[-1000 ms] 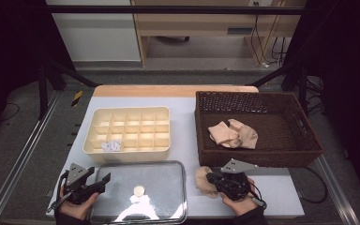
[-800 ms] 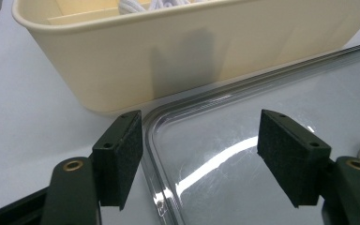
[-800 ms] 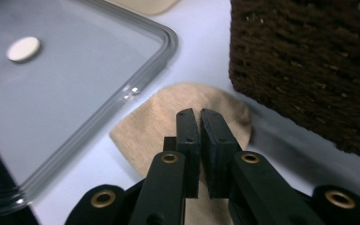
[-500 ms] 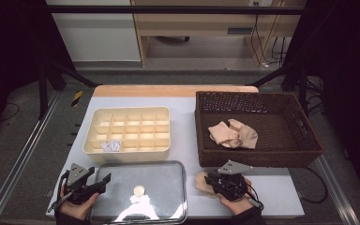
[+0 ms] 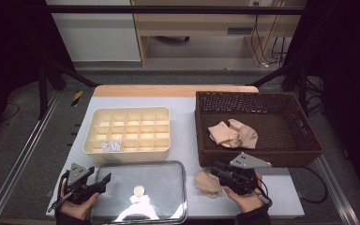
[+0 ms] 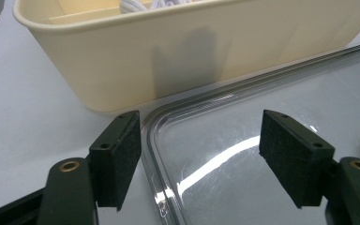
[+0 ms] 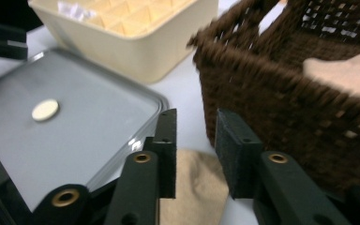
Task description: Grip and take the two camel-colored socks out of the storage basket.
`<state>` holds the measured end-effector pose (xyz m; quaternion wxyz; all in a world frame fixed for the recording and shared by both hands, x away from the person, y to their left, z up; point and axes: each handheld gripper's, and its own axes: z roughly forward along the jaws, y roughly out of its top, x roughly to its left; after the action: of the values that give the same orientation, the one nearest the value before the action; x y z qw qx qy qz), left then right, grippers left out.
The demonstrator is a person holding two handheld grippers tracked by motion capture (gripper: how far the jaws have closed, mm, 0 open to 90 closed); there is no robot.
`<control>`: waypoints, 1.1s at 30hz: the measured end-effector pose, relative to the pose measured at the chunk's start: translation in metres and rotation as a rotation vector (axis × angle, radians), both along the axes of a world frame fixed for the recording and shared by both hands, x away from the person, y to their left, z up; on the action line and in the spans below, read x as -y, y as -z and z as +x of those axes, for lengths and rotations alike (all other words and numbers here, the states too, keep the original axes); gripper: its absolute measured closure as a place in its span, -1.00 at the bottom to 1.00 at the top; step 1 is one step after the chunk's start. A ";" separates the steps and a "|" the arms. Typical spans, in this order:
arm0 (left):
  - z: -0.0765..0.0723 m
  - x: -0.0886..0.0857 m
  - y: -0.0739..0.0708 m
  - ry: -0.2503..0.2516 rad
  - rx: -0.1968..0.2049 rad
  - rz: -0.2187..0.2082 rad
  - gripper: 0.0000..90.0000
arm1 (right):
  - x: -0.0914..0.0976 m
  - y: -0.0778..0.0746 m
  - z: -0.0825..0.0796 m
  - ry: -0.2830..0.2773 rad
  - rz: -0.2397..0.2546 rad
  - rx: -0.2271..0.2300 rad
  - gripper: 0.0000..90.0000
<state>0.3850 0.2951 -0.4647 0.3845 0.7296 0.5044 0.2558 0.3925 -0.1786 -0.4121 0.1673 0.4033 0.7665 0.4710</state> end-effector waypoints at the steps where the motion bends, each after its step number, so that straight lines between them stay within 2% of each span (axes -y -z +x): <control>1: 0.000 0.000 0.000 0.000 -0.002 0.000 -0.35 | 0.001 -0.003 0.000 0.005 0.003 0.002 0.49; 10: 0.000 0.000 0.000 0.002 -0.003 0.009 -0.36 | 0.006 -0.036 0.012 0.053 0.019 0.079 0.39; 19: 0.000 -0.001 0.000 0.000 0.002 0.006 -0.36 | 0.015 -0.070 0.038 0.126 0.019 0.127 0.21; 23: 0.001 -0.001 0.000 -0.006 0.022 0.020 -0.41 | 0.020 -0.077 0.054 0.166 0.032 0.128 0.16; 26: 0.001 0.000 -0.001 -0.005 0.017 0.026 -0.43 | 0.020 -0.079 0.066 0.191 0.012 0.139 0.08; 28: 0.000 0.001 -0.002 -0.008 0.027 0.036 -0.43 | 0.020 -0.080 0.074 0.200 -0.004 0.137 0.04; 33: -0.001 0.003 -0.003 -0.003 0.032 0.038 -0.41 | 0.021 -0.085 0.094 0.213 -0.024 0.136 0.03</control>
<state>0.3837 0.2922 -0.4617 0.3781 0.7317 0.4944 0.2778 0.4870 -0.1995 -0.3270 0.2728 0.4476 0.7118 0.4675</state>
